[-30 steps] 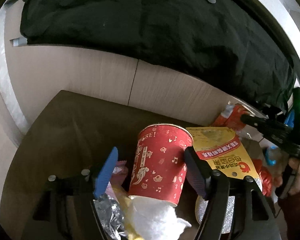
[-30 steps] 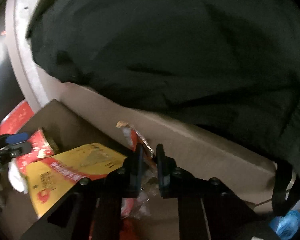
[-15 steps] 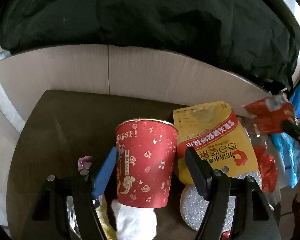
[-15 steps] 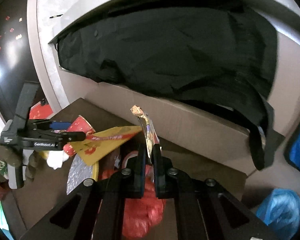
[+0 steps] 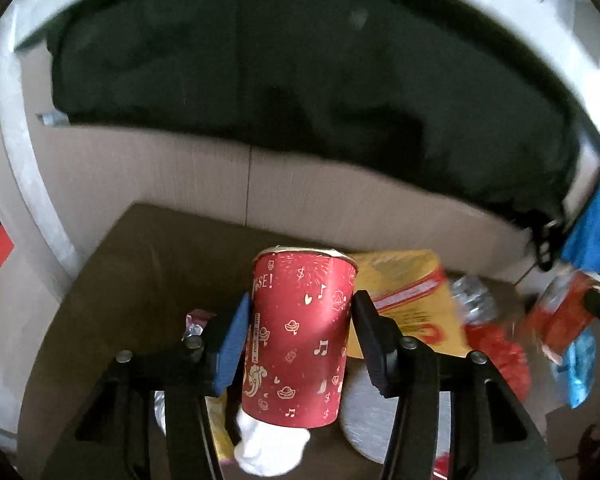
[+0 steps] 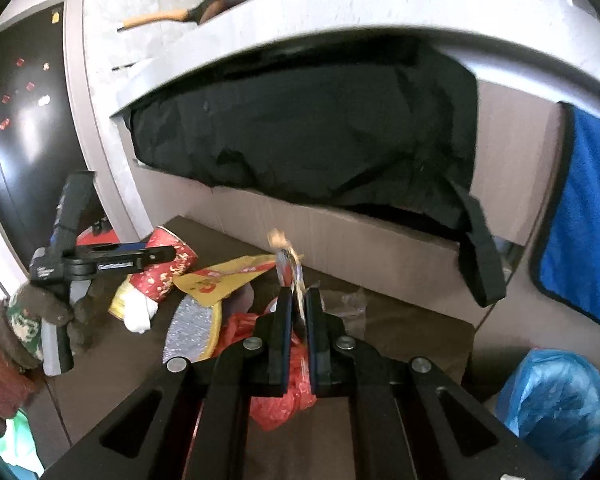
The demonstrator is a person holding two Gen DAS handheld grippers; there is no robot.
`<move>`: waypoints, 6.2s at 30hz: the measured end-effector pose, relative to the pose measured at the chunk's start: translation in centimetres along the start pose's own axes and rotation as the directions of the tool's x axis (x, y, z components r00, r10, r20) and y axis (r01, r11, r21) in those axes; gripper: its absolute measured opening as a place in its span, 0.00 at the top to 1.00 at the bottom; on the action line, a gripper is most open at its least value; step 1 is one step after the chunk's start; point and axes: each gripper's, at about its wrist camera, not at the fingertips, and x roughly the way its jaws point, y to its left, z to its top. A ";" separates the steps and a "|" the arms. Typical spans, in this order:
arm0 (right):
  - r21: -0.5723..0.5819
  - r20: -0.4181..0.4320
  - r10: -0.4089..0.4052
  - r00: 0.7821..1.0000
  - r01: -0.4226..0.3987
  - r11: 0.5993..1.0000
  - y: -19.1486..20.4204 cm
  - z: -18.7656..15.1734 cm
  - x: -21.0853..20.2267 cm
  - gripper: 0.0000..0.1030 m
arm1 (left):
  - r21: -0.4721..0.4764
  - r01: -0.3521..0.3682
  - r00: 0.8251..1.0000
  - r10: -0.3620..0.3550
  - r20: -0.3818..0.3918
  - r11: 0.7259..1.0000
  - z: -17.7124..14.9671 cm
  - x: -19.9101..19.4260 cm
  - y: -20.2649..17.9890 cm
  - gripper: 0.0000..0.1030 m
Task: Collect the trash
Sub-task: 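Lift the red paper cup and red wrapper and carry them over the bin, then open both grippers to drop the cup and wrapper into the bin, then return to the table and grasp the crumpled white tissue with the left gripper, then grasp the pink-yellow snack bag with the right gripper while the left holds the tissue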
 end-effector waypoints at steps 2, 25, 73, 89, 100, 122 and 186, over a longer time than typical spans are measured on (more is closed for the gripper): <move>0.001 0.013 0.006 1.000 -0.006 1.000 0.0 0.1 -0.8 0.94 | 0.008 0.014 0.998 -0.015 0.061 1.000 0.2 -2.5 -0.7 0.49; 0.007 0.181 -0.077 0.981 0.077 0.997 -2.3 -0.3 -12.6 0.95 | 0.145 0.245 0.922 -0.276 0.271 0.959 -3.2 -12.2 -16.5 0.49; 0.416 0.090 -0.309 0.947 0.246 0.875 -27.5 -13.1 -15.6 0.95 | 0.265 0.468 0.883 -0.454 -0.118 0.843 -8.0 5.2 -41.5 0.49; 0.397 0.085 -0.375 0.923 0.314 0.862 -25.1 -13.6 -16.0 0.36 | 0.199 0.485 0.874 -0.479 -0.079 0.852 -5.4 3.7 -36.2 0.27; 0.282 0.135 -0.350 0.927 0.303 0.910 -16.5 -10.2 -16.1 0.34 | 0.256 0.226 0.954 -0.267 0.135 0.940 -4.6 -5.7 -22.3 0.27; 0.029 0.042 -0.064 0.997 0.063 0.998 2.6 -5.2 -4.7 0.24 | -0.071 -0.007 0.999 0.010 0.041 0.997 -9.0 -9.4 4.3 0.27; -0.056 -0.263 0.178 0.948 -0.199 0.978 22.4 -0.5 15.5 0.75 | -0.141 -0.163 0.968 0.185 0.166 0.977 -12.5 -13.7 12.5 0.70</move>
